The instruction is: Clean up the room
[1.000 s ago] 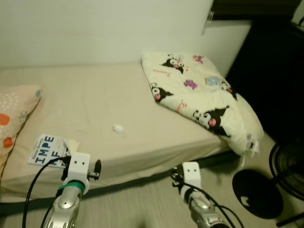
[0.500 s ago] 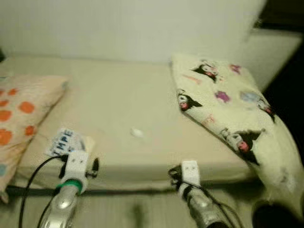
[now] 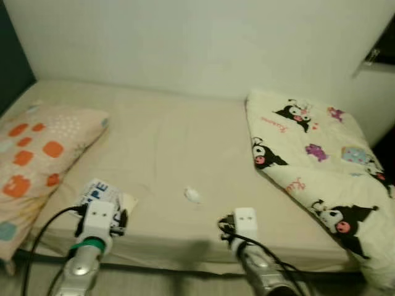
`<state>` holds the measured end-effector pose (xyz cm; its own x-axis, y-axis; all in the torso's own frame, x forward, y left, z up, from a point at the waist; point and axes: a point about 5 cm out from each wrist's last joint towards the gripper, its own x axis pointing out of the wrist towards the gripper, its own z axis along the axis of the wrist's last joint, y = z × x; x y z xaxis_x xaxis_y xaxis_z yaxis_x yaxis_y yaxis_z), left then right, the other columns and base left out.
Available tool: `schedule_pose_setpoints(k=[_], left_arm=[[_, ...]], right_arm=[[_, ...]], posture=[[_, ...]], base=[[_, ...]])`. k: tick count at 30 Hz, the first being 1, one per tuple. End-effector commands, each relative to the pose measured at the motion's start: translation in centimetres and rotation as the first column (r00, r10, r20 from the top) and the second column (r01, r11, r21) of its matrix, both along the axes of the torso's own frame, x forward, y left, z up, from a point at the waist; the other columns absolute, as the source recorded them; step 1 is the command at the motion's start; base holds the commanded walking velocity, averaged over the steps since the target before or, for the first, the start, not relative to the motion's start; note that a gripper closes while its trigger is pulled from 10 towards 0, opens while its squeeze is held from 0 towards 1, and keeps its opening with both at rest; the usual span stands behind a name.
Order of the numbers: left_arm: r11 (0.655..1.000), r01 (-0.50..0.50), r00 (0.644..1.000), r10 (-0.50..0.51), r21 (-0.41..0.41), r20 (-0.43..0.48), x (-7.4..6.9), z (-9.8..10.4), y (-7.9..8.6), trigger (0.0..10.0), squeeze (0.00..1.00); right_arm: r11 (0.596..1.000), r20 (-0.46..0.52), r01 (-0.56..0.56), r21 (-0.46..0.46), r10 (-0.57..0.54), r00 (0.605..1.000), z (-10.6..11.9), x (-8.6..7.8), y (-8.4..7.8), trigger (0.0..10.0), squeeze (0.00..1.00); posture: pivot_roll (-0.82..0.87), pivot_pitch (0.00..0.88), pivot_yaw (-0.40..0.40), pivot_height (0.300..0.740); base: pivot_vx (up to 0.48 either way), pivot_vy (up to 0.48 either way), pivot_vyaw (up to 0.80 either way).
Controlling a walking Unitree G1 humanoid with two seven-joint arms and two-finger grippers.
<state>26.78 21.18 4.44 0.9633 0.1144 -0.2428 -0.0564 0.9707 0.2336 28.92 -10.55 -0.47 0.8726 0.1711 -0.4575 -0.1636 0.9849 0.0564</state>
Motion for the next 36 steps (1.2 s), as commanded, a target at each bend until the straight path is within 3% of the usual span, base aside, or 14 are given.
schedule_pose_setpoints(k=[1,8,25,36], left_arm=[[1.0,0.011,1.0,-0.011,-0.001,-0.027,-0.35,-0.53,-0.38,10.0,0.0],[1.0,0.01,1.0,-0.01,-0.003,-0.027,-0.35,-0.63,-0.59,10.0,0.0],[1.0,-0.007,1.0,0.007,0.021,-0.03,-0.47,-0.79,-0.59,10.0,0.0],[1.0,0.003,0.999,-0.003,0.017,-0.036,-0.3,-0.85,-0.71,10.0,0.0]], right_arm=[[1.0,-0.016,-0.003,-0.025,0.003,1.0,-0.3,-0.15,-0.76,10.0,0.0],[1.0,-0.016,-0.016,-0.025,0.015,1.0,-0.36,-0.25,-0.68,10.0,0.0],[1.0,-0.02,0.015,-0.013,-0.016,1.0,-0.24,-0.02,-1.08,10.0,0.0],[0.998,-0.02,0.05,0.028,-0.049,0.999,-0.1,0.13,-1.19,10.0,0.0]], posture=[[0.08,0.0,-0.034,0.74],[0.08,0.0,-0.046,0.74],[0.08,0.0,-0.049,0.74],[0.08,0.0,-0.045,0.706]], base=[[0.277,0.0,0.0],[0.271,0.0,0.57],[0.043,0.0,0.0],[0.0,0.0,0.0]])
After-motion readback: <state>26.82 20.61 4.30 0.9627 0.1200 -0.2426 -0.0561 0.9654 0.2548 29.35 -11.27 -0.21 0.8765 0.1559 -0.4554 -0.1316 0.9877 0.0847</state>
